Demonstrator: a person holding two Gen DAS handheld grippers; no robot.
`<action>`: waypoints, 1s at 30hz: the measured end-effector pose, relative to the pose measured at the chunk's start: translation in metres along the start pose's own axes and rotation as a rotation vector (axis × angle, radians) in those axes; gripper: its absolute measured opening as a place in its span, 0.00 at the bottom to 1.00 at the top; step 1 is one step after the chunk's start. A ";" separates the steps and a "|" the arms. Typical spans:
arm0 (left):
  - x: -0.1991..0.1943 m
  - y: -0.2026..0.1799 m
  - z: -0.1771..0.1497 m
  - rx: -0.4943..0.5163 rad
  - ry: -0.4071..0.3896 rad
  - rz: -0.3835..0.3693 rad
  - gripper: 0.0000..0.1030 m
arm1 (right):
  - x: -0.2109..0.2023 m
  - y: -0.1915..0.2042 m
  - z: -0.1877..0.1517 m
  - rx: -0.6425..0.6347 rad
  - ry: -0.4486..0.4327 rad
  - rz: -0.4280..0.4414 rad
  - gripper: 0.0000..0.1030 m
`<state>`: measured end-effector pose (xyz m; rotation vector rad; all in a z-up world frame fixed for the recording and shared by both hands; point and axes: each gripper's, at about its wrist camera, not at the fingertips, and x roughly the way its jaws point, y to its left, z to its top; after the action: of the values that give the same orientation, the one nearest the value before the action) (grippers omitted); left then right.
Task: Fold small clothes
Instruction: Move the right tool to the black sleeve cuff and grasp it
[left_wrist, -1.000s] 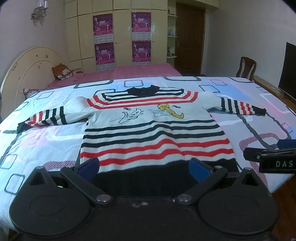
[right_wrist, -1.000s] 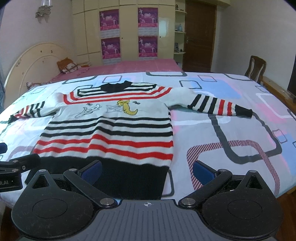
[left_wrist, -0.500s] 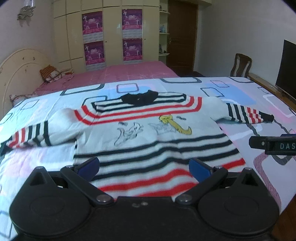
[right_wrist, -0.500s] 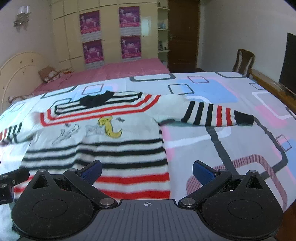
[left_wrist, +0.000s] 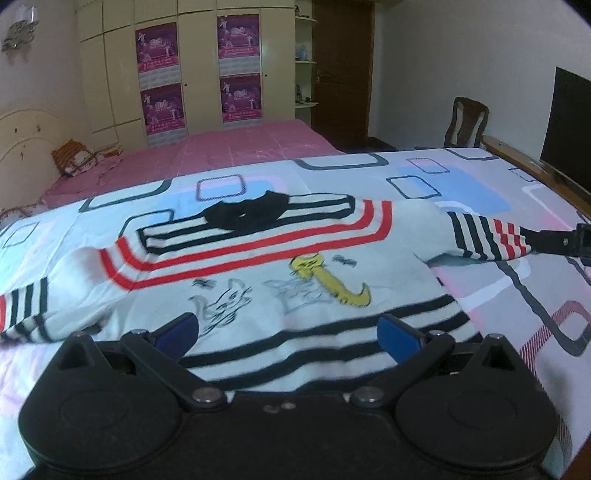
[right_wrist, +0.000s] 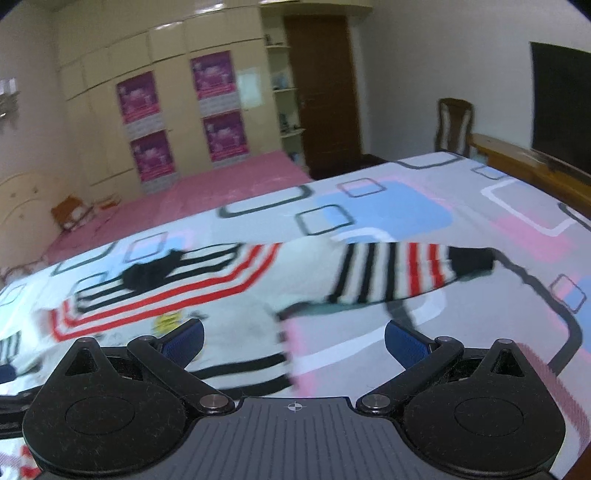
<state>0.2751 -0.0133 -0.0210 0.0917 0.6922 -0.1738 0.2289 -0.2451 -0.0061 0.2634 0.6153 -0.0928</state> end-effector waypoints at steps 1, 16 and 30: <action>0.004 -0.005 0.003 -0.002 -0.006 0.009 1.00 | 0.009 -0.015 0.004 0.021 0.002 -0.007 1.00; 0.095 -0.088 0.052 -0.013 0.082 0.022 1.00 | 0.129 -0.208 0.051 0.359 0.030 -0.074 0.53; 0.117 -0.089 0.056 -0.039 0.145 0.043 1.00 | 0.156 -0.256 0.045 0.423 0.046 -0.037 0.06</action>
<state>0.3815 -0.1232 -0.0557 0.0821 0.8376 -0.1133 0.3388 -0.5055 -0.1165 0.6643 0.6427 -0.2542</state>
